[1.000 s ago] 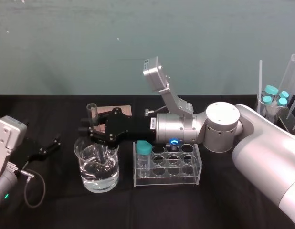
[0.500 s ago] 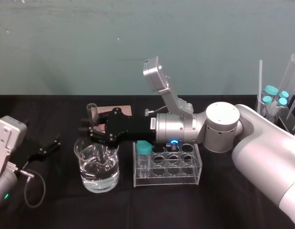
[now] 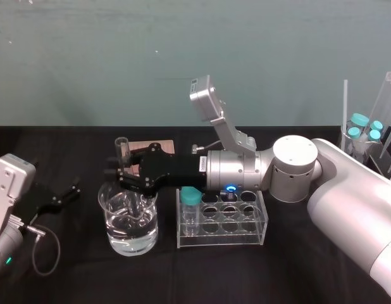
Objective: Hold the test tube with one hand and immerse one end into the beaker, then return it to the test tube rack.
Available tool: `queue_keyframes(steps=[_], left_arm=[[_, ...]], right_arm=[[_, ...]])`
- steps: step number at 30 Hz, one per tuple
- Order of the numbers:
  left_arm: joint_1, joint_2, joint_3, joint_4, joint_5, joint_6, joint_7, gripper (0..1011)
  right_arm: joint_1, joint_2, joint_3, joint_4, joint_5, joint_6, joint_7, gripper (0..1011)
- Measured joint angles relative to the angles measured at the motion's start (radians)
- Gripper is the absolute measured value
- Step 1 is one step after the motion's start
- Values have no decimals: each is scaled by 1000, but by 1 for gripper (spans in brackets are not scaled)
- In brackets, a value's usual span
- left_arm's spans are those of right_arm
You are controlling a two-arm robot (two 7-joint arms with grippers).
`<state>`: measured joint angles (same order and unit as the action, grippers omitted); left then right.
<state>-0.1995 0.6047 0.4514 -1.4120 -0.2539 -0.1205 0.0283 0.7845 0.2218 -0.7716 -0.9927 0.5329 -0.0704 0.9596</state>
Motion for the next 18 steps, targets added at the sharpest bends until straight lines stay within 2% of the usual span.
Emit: queue_keyframes(steps=[18], left_arm=[[0, 0, 0, 0, 0, 0, 0, 1000]], right_arm=[[0, 0, 0, 0, 0, 0, 0, 241]])
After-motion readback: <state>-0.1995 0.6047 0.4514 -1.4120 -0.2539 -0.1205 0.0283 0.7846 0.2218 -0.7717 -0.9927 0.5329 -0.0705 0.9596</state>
